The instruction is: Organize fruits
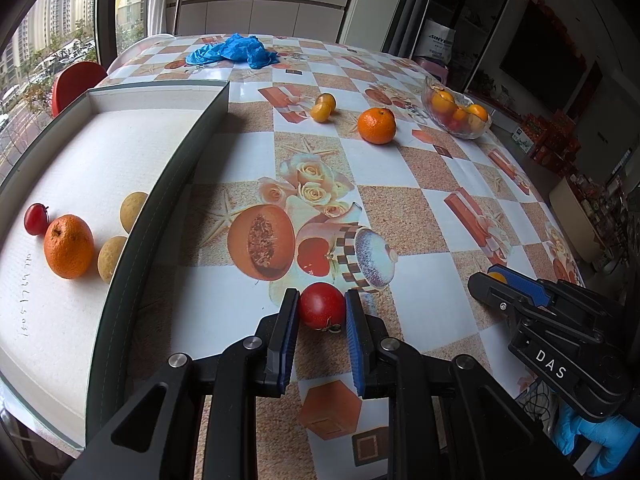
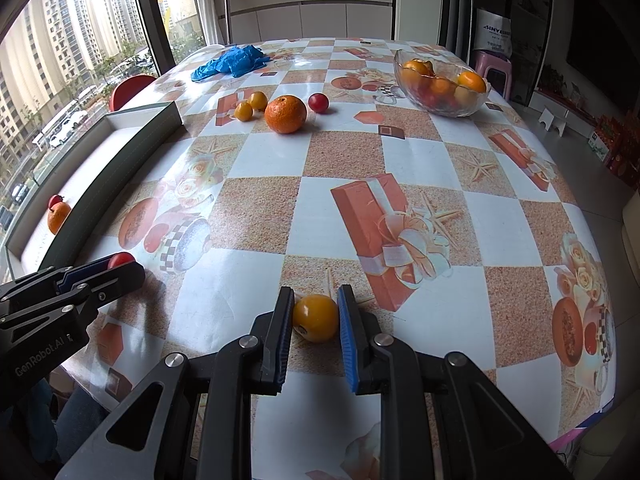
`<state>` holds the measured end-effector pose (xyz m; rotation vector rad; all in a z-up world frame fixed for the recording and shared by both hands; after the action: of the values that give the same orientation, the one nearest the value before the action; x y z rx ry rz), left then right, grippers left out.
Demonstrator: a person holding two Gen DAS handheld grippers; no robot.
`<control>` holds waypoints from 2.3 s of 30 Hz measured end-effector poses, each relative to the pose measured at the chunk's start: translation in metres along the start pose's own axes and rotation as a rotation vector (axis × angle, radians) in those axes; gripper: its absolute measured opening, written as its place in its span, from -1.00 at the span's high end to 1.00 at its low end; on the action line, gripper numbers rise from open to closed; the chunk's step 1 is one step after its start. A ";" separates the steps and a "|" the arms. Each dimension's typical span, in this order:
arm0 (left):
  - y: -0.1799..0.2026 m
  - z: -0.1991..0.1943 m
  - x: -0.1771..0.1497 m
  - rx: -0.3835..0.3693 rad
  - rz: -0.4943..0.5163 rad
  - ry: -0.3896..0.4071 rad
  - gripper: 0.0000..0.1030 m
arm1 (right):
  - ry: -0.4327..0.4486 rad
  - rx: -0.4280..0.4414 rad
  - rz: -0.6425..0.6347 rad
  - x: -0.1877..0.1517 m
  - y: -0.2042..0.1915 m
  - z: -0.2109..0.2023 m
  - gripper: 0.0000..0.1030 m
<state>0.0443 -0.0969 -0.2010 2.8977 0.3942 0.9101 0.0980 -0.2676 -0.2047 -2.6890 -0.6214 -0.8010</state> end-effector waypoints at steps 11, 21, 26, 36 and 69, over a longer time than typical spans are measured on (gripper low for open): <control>0.006 0.000 0.002 -0.047 0.013 -0.010 0.54 | -0.014 0.005 0.008 0.001 0.000 0.000 0.54; 0.011 -0.011 0.012 -0.114 0.011 0.019 0.54 | -0.043 0.031 0.050 0.010 0.000 0.001 0.53; 0.000 -0.021 0.021 -0.128 -0.021 0.050 0.54 | -0.028 0.037 0.036 0.019 -0.008 -0.006 0.53; -0.037 -0.040 0.044 -0.086 -0.082 0.126 0.54 | -0.014 0.081 -0.021 0.043 -0.041 -0.009 0.53; -0.195 -0.030 0.039 0.154 -0.287 0.119 0.53 | -0.097 0.283 -0.344 0.087 -0.236 0.049 0.52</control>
<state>0.0147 0.1012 -0.1841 2.8197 0.9005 1.0446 0.0749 -0.0152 -0.1646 -2.4043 -1.1496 -0.6061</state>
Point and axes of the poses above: each gripper's, at about its wrist camera, not at the fingertips, and z roughly the way its jaws point, y to its right, x to its top, the point moved 7 cm from there along z, roughly the way its jaws point, and after that the axes turned 5 degrees about x, right-handed, at the moved point
